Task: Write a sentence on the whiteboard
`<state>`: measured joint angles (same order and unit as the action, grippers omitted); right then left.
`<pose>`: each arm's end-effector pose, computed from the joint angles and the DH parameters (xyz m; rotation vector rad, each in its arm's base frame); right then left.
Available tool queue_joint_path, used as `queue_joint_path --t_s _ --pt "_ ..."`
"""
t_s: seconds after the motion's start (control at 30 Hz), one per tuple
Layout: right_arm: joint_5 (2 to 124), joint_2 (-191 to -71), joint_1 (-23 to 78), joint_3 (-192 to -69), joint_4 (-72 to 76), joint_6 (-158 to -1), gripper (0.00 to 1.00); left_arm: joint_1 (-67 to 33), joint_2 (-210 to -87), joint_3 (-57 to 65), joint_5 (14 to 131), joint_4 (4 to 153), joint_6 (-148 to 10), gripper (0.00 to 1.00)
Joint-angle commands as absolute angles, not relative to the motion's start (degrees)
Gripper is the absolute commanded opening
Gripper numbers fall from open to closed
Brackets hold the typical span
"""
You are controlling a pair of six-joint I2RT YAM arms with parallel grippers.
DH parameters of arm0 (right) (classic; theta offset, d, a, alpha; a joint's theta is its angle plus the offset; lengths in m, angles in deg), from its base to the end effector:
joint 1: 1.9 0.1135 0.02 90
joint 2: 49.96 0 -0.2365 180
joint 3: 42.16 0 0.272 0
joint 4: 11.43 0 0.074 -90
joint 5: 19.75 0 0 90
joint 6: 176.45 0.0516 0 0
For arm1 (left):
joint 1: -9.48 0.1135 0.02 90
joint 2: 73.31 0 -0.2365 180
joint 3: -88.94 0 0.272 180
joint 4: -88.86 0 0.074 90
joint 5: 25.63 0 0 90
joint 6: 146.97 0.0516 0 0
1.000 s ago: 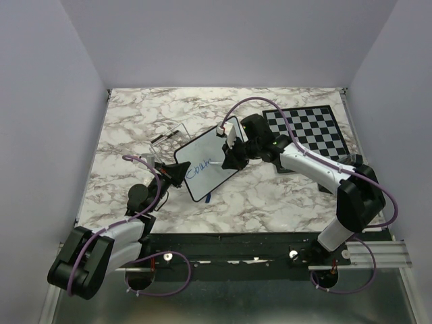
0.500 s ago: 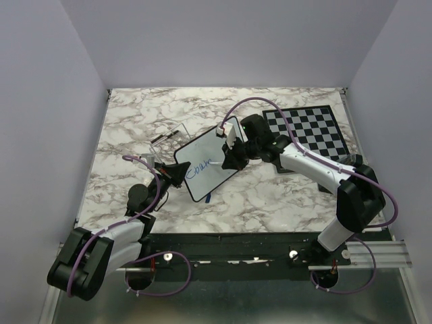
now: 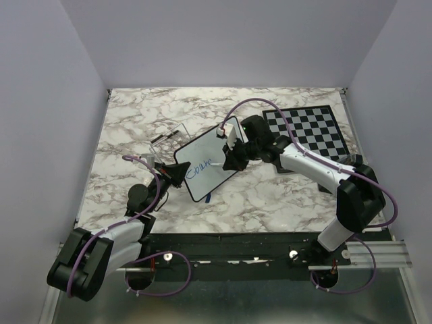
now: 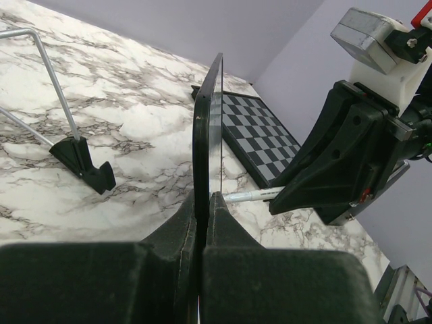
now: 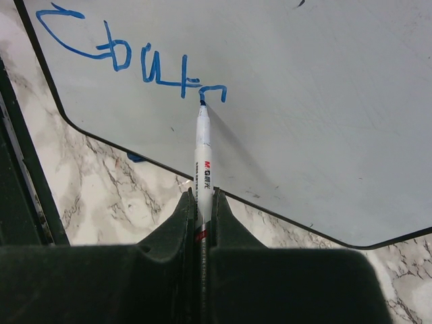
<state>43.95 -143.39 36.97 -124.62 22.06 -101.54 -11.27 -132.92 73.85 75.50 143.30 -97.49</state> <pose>0.2870 0.2607 0.2136 -1.2734 1.9927 0.7416 0.1995 -0.0862 0.1483 -0.0844 1.4774 -1.0147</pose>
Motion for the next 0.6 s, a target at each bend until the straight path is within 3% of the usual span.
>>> queue_joint_path --t_s 0.0,0.57 --pt "47.22 -143.30 36.33 -123.46 23.10 -102.45 0.01 -11.79 -132.37 75.41 78.08 144.24 -95.21 0.00" --pt "47.14 -142.95 35.54 -126.18 22.31 -101.22 0.00 -11.79 -132.72 75.23 78.43 144.59 -95.47 0.00"
